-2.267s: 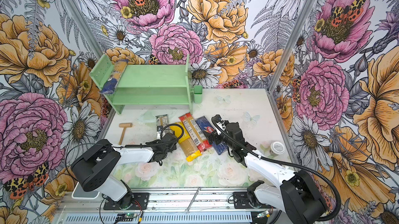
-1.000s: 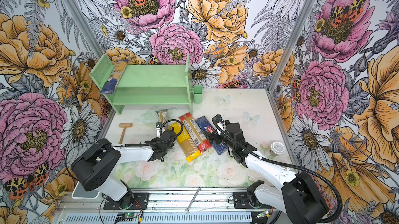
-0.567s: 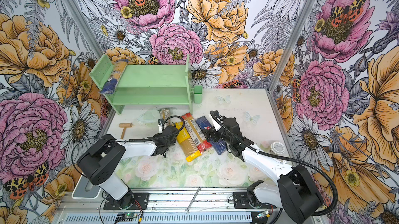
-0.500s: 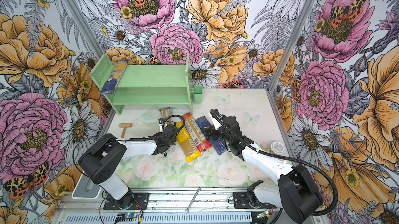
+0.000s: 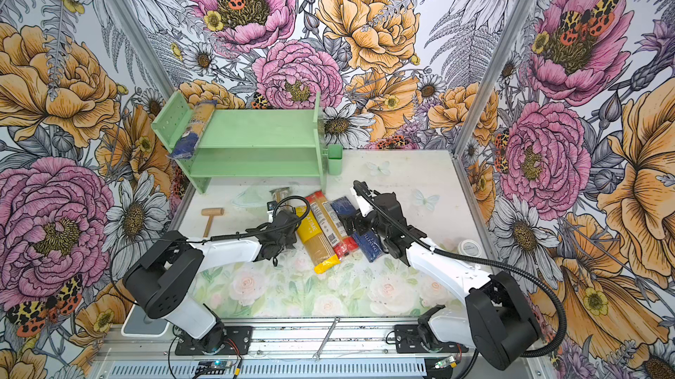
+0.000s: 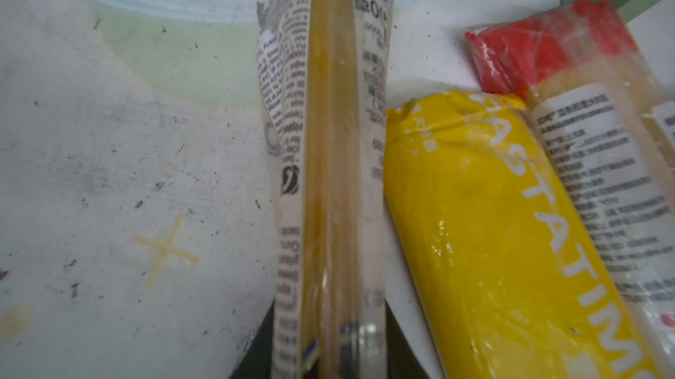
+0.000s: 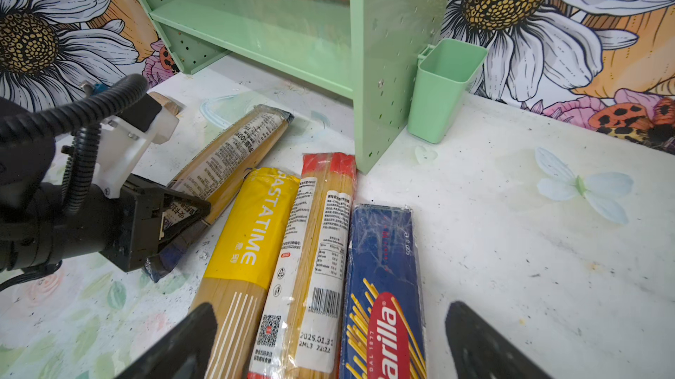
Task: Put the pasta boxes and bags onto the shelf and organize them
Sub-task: 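Lift the white-and-blue package upright with the left gripper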
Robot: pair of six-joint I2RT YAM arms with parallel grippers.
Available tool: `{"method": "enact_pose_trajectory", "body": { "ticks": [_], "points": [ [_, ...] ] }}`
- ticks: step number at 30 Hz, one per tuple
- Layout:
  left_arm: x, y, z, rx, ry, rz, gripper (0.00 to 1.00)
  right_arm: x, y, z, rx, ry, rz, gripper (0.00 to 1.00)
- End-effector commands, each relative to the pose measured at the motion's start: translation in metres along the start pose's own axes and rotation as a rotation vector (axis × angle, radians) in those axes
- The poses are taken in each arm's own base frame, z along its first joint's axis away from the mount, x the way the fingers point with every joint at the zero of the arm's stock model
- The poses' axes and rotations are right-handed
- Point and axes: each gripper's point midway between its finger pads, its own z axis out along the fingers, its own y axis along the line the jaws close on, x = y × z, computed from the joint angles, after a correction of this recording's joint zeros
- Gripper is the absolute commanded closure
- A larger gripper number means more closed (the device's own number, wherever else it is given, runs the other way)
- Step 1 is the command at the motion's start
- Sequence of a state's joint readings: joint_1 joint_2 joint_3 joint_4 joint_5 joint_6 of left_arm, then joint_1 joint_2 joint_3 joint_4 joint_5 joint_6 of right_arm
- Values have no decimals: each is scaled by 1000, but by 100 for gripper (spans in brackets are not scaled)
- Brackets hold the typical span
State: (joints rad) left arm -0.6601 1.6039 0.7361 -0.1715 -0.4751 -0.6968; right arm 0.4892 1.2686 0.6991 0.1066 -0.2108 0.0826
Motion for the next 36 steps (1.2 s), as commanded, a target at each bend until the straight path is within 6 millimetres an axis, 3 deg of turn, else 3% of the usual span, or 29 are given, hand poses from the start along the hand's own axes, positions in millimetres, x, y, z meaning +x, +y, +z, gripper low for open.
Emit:
{"method": "enact_pose_trajectory", "body": {
  "ticks": [1, 9, 24, 36],
  "points": [
    [29, 1, -6, 50, 150, 60, 100, -19, -4, 0, 14, -32, 3, 1],
    [-3, 0, -22, 70, 108, 45, 100, -17, -3, -1, 9, -17, 4, 1],
    [-30, -24, -38, 152, 73, 21, 100, -24, 4, -4, -16, -11, 24, 0],
    [-43, -11, -68, 164, 14, -10, 100, -31, 9, -8, -27, -40, 37, 1]
  ]
}}
